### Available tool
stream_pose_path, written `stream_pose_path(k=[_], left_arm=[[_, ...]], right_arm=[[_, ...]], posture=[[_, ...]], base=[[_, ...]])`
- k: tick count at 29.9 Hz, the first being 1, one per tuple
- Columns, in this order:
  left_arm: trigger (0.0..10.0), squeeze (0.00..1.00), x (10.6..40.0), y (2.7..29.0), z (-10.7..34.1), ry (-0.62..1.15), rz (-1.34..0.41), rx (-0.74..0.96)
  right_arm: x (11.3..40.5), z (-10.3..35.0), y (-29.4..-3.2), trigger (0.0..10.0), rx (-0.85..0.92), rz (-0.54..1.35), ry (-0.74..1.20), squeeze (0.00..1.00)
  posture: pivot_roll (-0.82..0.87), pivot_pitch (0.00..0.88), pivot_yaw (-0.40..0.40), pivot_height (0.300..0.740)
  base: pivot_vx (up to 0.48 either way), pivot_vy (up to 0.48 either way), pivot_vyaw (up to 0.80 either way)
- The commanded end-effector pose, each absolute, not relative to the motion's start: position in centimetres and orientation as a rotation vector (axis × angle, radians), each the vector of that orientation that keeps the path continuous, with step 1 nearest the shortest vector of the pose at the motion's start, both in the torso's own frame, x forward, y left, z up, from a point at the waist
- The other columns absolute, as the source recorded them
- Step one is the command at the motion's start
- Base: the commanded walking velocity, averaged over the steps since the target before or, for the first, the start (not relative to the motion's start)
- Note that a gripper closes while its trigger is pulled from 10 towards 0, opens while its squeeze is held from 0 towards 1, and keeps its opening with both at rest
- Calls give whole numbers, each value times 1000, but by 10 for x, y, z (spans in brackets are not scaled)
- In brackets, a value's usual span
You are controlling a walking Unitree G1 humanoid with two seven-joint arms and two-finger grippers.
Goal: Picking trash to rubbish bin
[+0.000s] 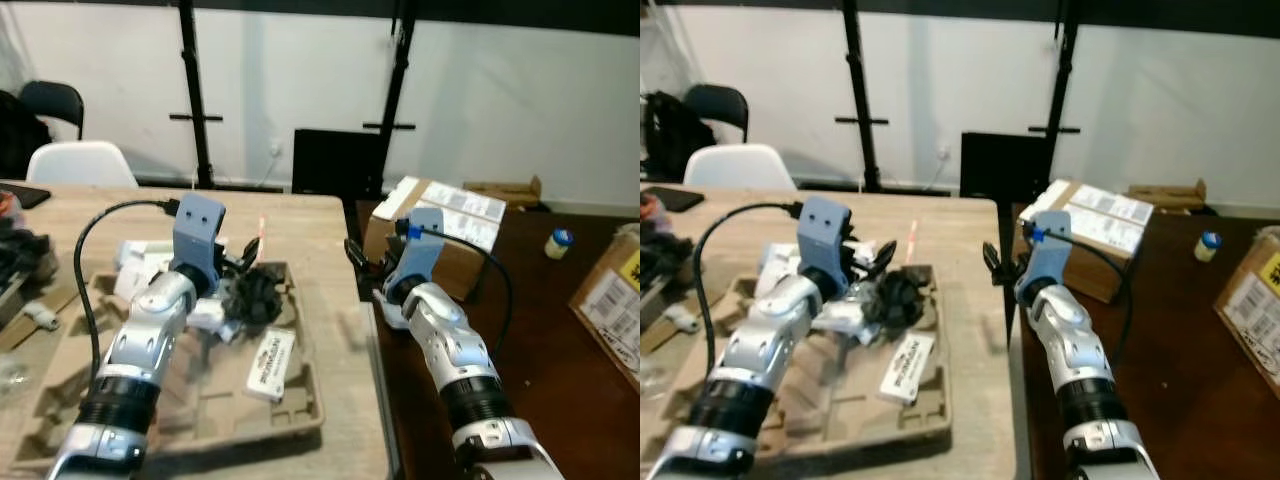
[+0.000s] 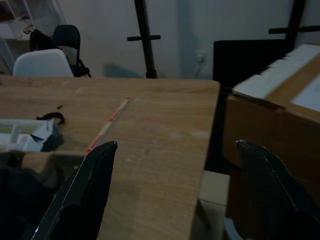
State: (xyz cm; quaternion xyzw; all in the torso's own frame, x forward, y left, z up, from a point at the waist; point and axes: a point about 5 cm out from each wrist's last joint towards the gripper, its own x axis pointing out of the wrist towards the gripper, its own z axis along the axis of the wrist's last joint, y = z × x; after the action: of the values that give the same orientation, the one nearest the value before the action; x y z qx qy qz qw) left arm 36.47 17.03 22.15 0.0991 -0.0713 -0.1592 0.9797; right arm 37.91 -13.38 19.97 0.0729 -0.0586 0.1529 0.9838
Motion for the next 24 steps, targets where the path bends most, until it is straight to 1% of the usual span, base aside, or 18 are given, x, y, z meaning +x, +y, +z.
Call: stream_pose_path(k=[1,4,9,14,16,17,19,20,21,22,24], left_arm=[[10000,0,367,179,220,-109,-288,230],[10000,0,368,184,221,-97,-277,233],[10000,0,368,184,220,-83,-283,242],[10000,0,370,186,215,-44,-268,249],[10000,0,370,182,209,4,-331,313],[10000,0,372,184,210,19,-308,277],[10000,0,372,184,210,19,-308,277],[10000,35,377,187,212,41,-274,192],[10000,35,378,188,213,46,-266,153],[10000,1000,380,188,214,50,-265,119],[10000,1000,383,186,215,50,-271,75]], right_arm=[[377,189,-132,10000,151,318,-79,0],[376,186,-131,10000,156,317,-71,0],[375,184,-132,10000,153,317,-60,0],[375,180,-135,10000,118,320,-19,0],[375,174,-141,10000,62,325,31,0],[375,173,-142,10000,57,327,44,0],[375,173,-142,10000,57,327,44,0],[375,172,-146,10000,45,332,62,0],[375,171,-147,10000,39,335,67,0],[375,171,-147,10000,34,337,66,0],[374,171,-147,10000,31,339,66,0]], posture=[[79,22,-32,740],[82,20,-26,740],[79,16,-24,740],[75,11,-30,740],[73,8,-33,740],[73,7,-34,740],[73,7,-34,740],[73,7,-34,740],[73,7,-34,740],[73,7,-34,740],[66,2,-33,740]], base=[[0,0,0],[0,0,0],[0,0,0],[0,0,0],[0,0,0],[0,0,0],[0,0,0],[0,0,0],[0,0,0],[0,0,0],[0,0,0]])
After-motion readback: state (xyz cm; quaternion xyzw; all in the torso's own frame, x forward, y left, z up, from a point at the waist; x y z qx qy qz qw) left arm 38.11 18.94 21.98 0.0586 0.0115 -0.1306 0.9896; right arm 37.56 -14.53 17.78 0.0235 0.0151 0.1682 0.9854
